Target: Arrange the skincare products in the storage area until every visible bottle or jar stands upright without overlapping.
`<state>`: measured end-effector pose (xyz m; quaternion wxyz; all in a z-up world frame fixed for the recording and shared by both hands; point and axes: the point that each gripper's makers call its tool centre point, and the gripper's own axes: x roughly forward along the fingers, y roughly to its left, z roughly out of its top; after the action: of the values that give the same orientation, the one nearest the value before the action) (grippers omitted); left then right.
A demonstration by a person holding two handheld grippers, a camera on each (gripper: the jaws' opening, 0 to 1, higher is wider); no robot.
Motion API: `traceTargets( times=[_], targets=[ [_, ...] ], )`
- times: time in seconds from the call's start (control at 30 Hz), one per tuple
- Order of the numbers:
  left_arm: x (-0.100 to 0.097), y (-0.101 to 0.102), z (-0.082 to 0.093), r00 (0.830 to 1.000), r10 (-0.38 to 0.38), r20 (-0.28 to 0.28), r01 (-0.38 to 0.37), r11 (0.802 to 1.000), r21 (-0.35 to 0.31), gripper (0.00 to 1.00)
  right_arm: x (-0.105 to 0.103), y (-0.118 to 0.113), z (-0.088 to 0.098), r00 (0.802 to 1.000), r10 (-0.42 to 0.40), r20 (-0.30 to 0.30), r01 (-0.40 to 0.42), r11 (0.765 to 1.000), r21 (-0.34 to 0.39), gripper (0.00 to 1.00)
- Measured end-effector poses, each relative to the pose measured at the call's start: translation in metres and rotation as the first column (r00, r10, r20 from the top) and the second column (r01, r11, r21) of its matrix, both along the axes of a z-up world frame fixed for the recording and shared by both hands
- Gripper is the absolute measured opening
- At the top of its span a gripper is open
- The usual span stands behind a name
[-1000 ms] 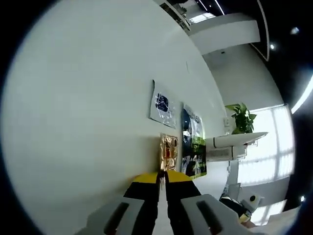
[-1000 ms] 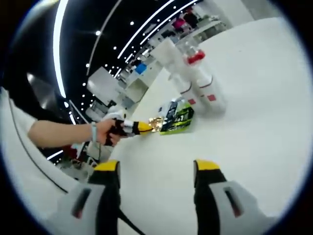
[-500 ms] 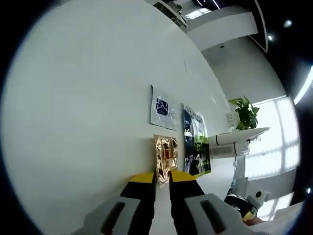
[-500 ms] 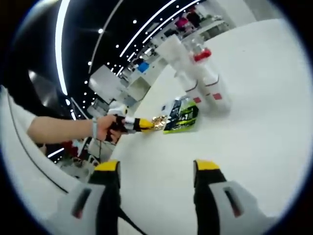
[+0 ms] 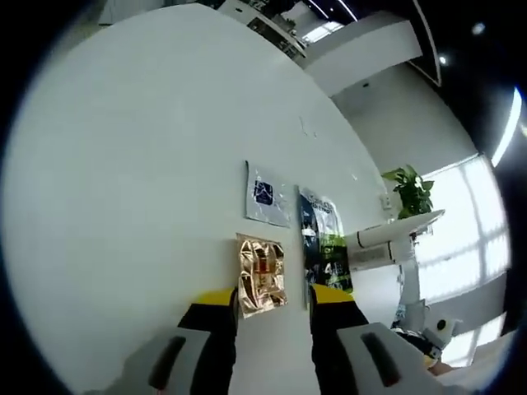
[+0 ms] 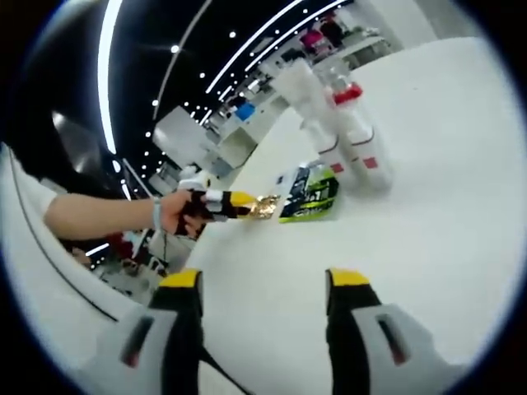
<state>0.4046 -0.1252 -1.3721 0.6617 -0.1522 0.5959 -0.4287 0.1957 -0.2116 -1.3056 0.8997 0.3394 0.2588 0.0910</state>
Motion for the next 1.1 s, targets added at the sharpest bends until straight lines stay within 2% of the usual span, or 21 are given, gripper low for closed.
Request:
traceTargets(
  times=[0.17,0.23,0.4,0.6,0.63,0.67,0.73,0.77,0.83,0.93,1.03,1.1],
  targets=[
    [-0.003,-0.003,0.003,0.996,-0.060,0.072,0.061,0.998,-0.004,0.43,-0.005,0.001,0.002,1.000,0.000,0.005,0.000,1.000,-0.009,0.59],
    [-0.004,-0.004,0.001,0.990,-0.091,0.104,0.089,0.996,0.023,0.43,-0.012,0.000,0.000,1.000,-0.009,-0.002,0.009,1.000,-0.015,0.59],
    [-0.004,-0.009,-0.002,0.984,-0.121,0.129,0.116,0.992,0.048,0.43,-0.023,0.000,-0.001,0.999,-0.031,-0.012,0.030,0.999,-0.011,0.59],
    [-0.004,-0.013,-0.005,0.961,-0.205,0.188,0.188,0.977,0.104,0.44,-0.024,0.003,0.001,0.999,-0.029,-0.015,0.029,1.000,-0.011,0.59],
    [-0.004,-0.011,-0.006,0.954,-0.221,0.202,0.200,0.973,0.120,0.47,-0.023,0.003,0.002,1.000,-0.028,-0.014,0.027,1.000,-0.012,0.59],
    [0.000,-0.010,-0.004,0.942,-0.230,0.242,0.203,0.970,0.134,0.50,-0.023,0.003,0.003,1.000,-0.026,-0.013,0.026,1.000,-0.013,0.59],
    [0.000,-0.005,-0.002,0.932,-0.246,0.267,0.210,0.965,0.157,0.61,-0.019,0.004,0.005,1.000,-0.019,-0.006,0.019,1.000,-0.016,0.59],
    [-0.002,-0.002,-0.001,0.930,-0.249,0.272,0.211,0.964,0.161,0.62,-0.018,0.005,0.006,1.000,-0.013,-0.004,0.013,1.000,-0.018,0.59],
    [-0.008,0.006,0.002,0.925,-0.261,0.274,0.223,0.961,0.165,0.58,-0.014,0.008,0.008,1.000,0.006,0.000,-0.006,1.000,-0.021,0.59],
    [-0.015,0.009,0.014,0.908,-0.270,0.320,0.234,0.961,0.146,0.59,-0.008,0.015,0.010,0.999,0.047,0.008,-0.047,0.998,-0.029,0.59],
    [-0.028,0.011,0.038,0.859,-0.308,0.409,0.282,0.951,0.125,0.58,0.000,0.024,0.015,0.995,0.100,0.028,-0.099,0.994,-0.052,0.60],
    [-0.036,0.012,0.057,0.834,-0.278,0.476,0.274,0.958,0.080,0.57,0.004,0.025,0.017,0.994,0.106,0.039,-0.104,0.993,-0.055,0.60]
  ],
)
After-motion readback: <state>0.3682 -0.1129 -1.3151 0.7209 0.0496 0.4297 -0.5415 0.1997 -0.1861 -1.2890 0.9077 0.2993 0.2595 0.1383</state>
